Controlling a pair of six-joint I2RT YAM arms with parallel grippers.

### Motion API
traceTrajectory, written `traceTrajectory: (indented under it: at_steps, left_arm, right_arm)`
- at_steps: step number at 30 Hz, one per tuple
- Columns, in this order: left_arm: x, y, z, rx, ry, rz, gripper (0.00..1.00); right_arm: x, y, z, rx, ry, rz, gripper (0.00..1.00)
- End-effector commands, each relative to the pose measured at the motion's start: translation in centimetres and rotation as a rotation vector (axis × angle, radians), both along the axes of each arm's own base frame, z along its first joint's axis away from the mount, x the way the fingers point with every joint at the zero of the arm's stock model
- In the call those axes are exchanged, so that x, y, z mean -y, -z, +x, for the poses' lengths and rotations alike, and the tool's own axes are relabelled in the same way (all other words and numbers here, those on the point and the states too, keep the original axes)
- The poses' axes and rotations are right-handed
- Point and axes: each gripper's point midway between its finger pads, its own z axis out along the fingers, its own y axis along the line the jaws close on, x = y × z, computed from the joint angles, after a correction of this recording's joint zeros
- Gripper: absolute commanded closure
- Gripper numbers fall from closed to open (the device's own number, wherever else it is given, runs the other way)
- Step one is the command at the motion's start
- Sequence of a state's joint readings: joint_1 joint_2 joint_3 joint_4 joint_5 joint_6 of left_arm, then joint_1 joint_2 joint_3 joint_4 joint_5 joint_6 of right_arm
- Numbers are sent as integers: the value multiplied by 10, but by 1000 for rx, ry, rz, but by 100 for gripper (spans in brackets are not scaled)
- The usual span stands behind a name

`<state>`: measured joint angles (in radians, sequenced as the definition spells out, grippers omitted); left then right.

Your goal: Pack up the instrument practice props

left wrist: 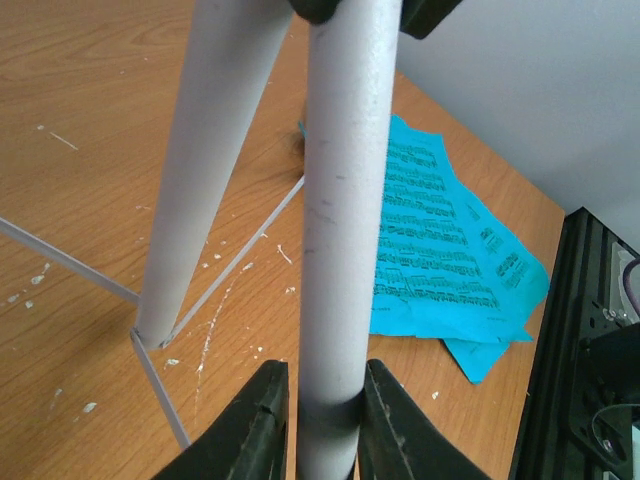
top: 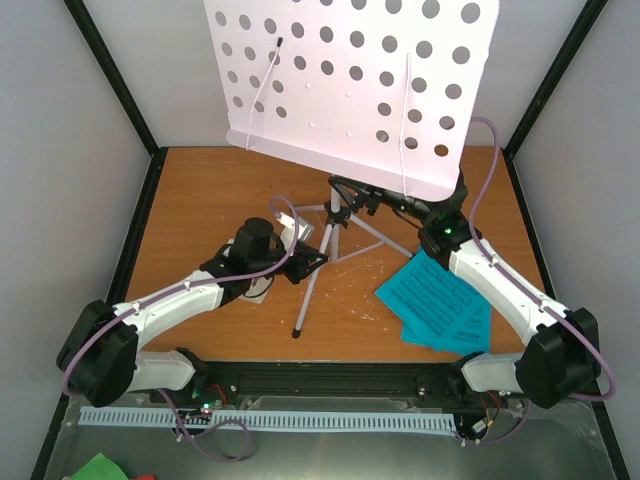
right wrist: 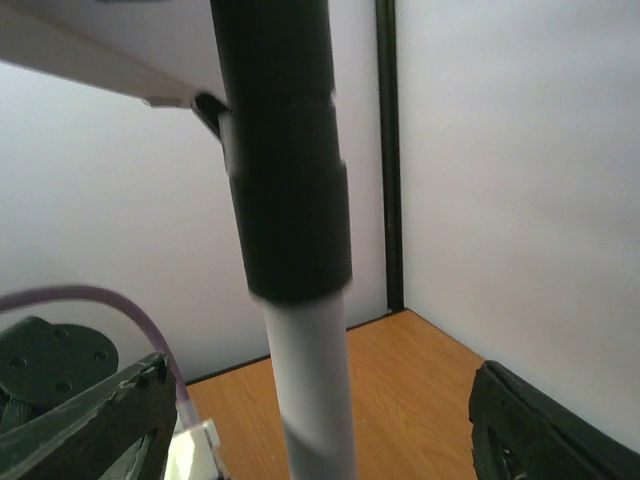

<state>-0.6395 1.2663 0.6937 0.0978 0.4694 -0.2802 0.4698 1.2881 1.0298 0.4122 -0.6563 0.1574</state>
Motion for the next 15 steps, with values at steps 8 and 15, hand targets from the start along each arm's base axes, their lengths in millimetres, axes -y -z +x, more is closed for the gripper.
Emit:
traceTrajectory:
  at_steps: [8,15]
  left_arm:
    - [2,-8,8,36,-9,-7,90]
    - [1,-9,8,38,-15,-7,99]
  right_arm:
    - [-11,-31,1,84,-75,-61,34]
    - [-15,-33,3,75,-92,-80,54]
